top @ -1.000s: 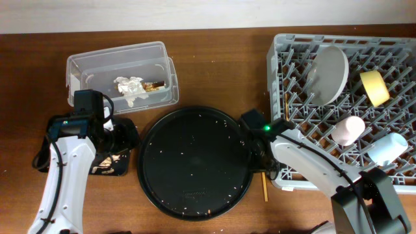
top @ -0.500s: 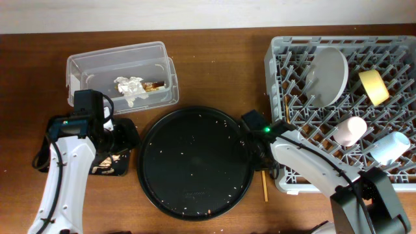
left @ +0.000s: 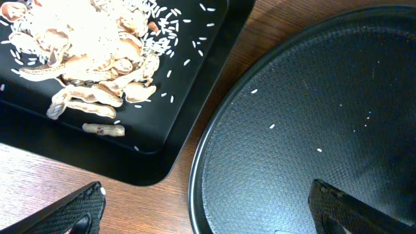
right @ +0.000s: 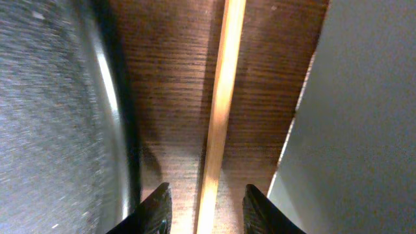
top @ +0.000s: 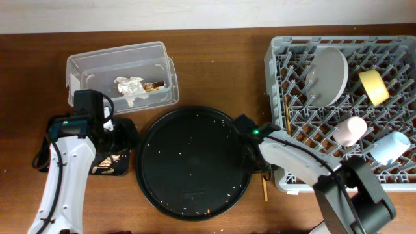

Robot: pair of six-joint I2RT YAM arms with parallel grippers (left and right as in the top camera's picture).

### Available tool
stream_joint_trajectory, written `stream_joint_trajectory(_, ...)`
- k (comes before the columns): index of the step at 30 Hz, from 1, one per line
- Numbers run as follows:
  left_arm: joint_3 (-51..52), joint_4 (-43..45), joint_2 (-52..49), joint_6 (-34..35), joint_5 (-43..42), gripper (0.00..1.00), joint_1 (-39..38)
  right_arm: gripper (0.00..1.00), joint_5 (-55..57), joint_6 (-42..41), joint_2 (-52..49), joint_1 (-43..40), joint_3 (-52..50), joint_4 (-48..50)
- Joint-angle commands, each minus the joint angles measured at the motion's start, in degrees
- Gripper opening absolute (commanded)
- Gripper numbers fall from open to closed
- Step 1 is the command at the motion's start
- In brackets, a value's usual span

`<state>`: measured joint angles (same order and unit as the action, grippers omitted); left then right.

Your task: Sort waste into correct bins and load items into the dishwasher rack

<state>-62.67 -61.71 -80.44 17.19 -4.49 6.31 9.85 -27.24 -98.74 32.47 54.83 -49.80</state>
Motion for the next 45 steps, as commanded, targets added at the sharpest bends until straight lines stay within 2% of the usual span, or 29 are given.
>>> stream_joint_trajectory(1,0.0,-0.1,1.0,0.1,-0.6,0.99,-0.2,0.38,-1.9,-0.9,-3.5,0.5,-0.2,0.7)
stream_joint_trajectory(3,0.0,-0.1,1.0,0.1,-0.6,0.99,-0.2,0.37,-2.4,-0.9,-3.7,0.5,-0.2,1.2)
stream_joint_trajectory(7,0.0,-0.1,1.0,0.1,-0.6,0.99,-0.2,0.36,-10.6,-1.0,-3.7,0.5,-0.2,2.3)
stream_joint_trajectory(9,0.0,-0.1,1.0,0.1,-0.6,0.99,-0.2,0.32,-13.9,-2.4,-3.7,0.5,-0.2,2.3)
stream_joint_trajectory(14,0.0,-0.1,1.0,0.1,-0.6,0.99,-0.2,0.31,-14.0,-2.5,-3.7,0.5,-0.2,2.3)
stream_joint_trajectory(18,0.0,-0.1,1.0,0.1,-0.6,0.99,-0.2,0.20,-14.0,-2.4,-3.7,0.5,-0.2,2.3)
stream_joint_trajectory(19,0.0,-0.1,1.0,0.1,-0.6,0.99,-0.2,0.14,-14.0,-2.4,-3.7,0.5,-0.2,2.3)
stream_joint_trajectory(23,0.0,-0.1,1.0,0.1,-0.6,0.99,-0.2,0.04,-13.9,-2.4,-3.6,0.3,-0.2,2.3)
stream_joint_trajectory(25,0.0,-0.1,1.0,0.1,-0.6,0.99,-0.2,0.04,-13.9,-2.2,-3.5,-1.7,0.9,1.0)
stream_joint_trajectory(28,0.0,-0.1,1.0,0.1,-0.6,0.99,-0.2,0.04,-11.4,2.3,-1.1,-5.2,7.6,-5.2)
stream_joint_trajectory(32,0.0,-0.1,1.0,0.1,-0.6,0.99,-0.2,0.04,-3.7,7.2,3.8,-9.4,23.6,-16.6)
stream_joint_trajectory(34,0.0,-0.1,1.0,0.1,-0.6,0.99,-0.2,0.04,-3.1,11.0,4.8,-12.8,31.9,-20.0)
stream_joint_trajectory(36,0.0,-0.1,1.0,0.1,-0.6,0.99,-0.2,0.04,-2.9,13.3,4.8,-17.0,36.0,-20.9)
stream_joint_trajectory(40,0.0,-0.1,1.0,0.1,-0.6,0.99,-0.2,0.04,-3.8,22.6,1.7,-28.0,34.5,-21.2)
stream_joint_trajectory(45,0.0,-0.1,1.0,0.1,-0.6,0.99,-0.2,0.04,-12.8,25.5,-3.6,-29.2,32.5,-20.5)
